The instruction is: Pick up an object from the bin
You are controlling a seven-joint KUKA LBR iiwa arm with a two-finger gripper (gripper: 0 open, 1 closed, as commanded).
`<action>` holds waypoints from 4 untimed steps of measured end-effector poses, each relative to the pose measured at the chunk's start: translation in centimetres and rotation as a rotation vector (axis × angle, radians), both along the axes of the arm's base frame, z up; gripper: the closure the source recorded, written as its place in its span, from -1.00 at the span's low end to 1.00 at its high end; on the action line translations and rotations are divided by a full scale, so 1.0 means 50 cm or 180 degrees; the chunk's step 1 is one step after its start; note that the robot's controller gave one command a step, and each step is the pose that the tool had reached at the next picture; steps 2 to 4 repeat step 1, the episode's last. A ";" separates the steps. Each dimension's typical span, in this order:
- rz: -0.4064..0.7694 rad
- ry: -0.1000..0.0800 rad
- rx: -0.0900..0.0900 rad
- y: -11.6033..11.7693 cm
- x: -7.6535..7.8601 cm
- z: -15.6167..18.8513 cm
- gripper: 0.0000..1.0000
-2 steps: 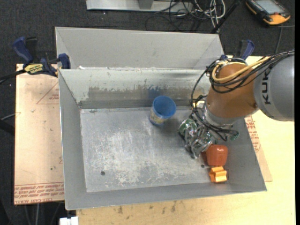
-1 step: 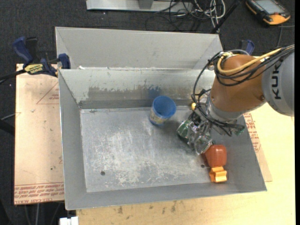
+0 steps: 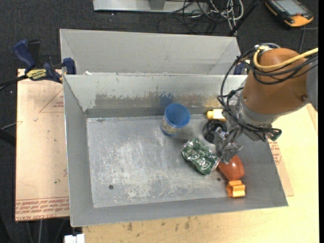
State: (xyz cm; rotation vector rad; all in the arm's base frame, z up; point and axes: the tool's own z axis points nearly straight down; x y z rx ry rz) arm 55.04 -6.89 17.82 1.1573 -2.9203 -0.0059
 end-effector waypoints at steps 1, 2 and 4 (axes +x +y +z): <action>0.0206 -0.0005 -0.0002 0.007 -0.008 0.136 1.00; 0.0206 -0.0005 -0.0002 0.007 -0.008 0.136 1.00; 0.0206 -0.0005 -0.0002 0.007 -0.008 0.136 1.00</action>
Offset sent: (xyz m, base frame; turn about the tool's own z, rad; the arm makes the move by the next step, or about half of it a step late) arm -0.0029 0.0094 0.1058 0.4499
